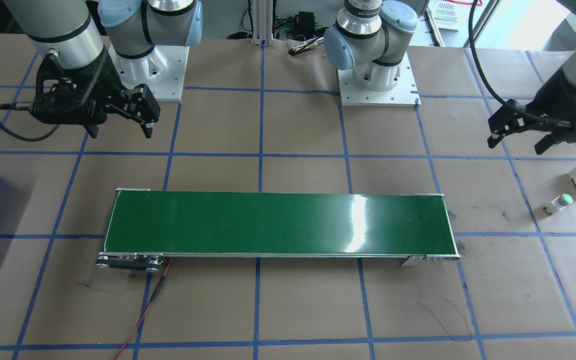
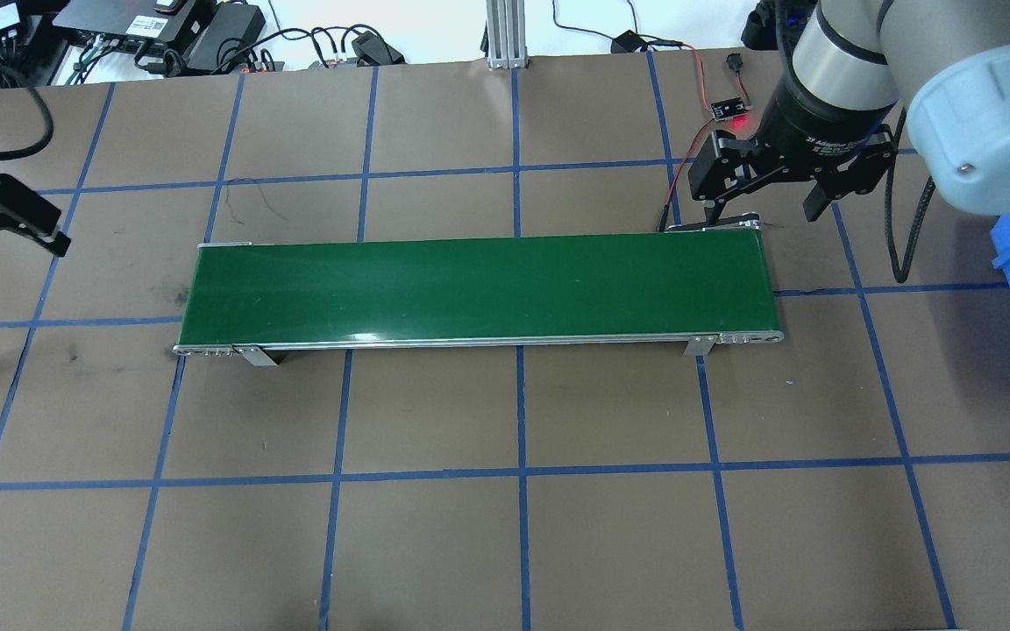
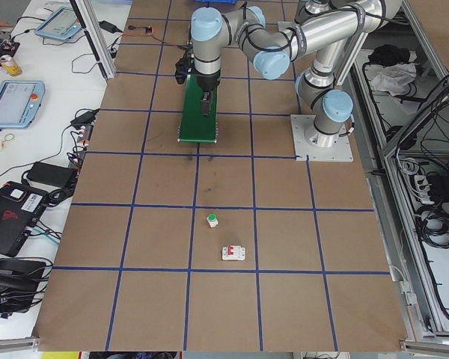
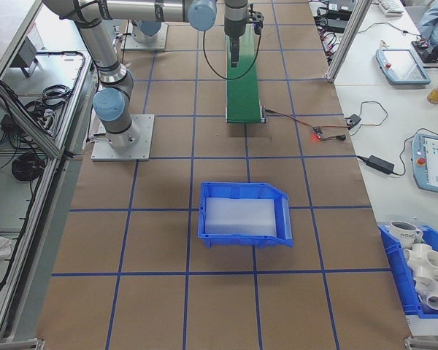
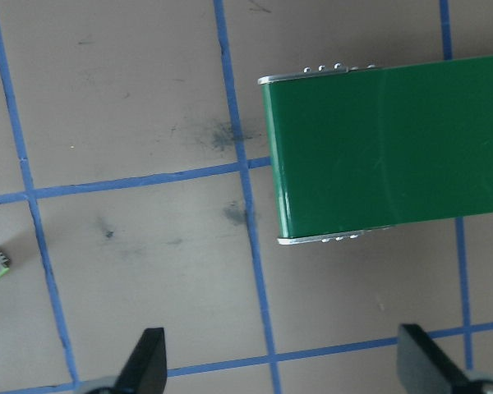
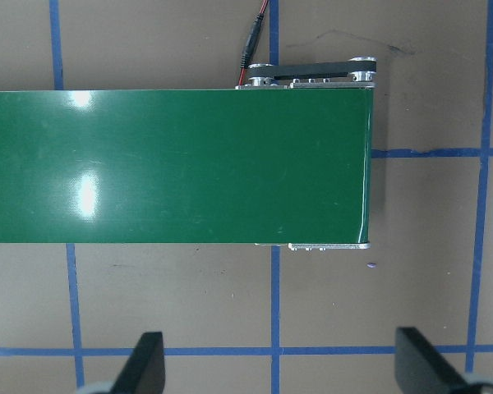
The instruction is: Move button from left to right
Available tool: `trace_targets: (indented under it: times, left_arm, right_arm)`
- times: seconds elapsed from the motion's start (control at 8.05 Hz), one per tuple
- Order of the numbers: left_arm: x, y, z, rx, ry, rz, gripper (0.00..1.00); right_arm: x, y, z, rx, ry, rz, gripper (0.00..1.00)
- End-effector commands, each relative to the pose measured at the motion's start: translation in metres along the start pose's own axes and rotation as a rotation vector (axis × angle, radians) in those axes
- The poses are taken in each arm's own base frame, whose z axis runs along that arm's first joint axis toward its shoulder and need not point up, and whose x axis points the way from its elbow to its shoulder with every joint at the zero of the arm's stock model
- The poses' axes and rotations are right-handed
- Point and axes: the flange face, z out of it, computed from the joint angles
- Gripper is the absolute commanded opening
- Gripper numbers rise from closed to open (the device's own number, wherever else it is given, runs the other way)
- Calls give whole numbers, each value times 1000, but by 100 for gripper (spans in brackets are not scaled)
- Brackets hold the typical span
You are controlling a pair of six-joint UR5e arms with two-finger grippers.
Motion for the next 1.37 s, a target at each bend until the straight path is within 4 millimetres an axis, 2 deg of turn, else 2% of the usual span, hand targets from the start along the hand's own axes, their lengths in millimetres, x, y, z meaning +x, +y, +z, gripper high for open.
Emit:
trace_targets:
  times: [0.0,0.12,0.37,0.5,0.62,0.75,1.24]
  left_arm:
    - [-111,31,30,-28,35,153,100]
    - [-149,42,47,-33,25,185,100]
    - [-212,68,79,-85,16,289,100]
    - [-242,69,98,-70,-19,351,100]
    - [-262,66,126,-85,-17,394,100]
    - [-272,65,148,-124,3,422,100]
    - [-294,53,212,-135,24,600,100]
  right_arm:
    - [0,0,1,-1,0,0,100]
    - [0,0,1,-2,0,0,100]
    - [0,0,1,-1,2,0,100]
    - [0,0,1,-1,2,0,100]
    - [0,0,1,-1,2,0,100]
    - [0,0,1,-2,0,0,100]
    - [0,0,1,-2,0,0,100]
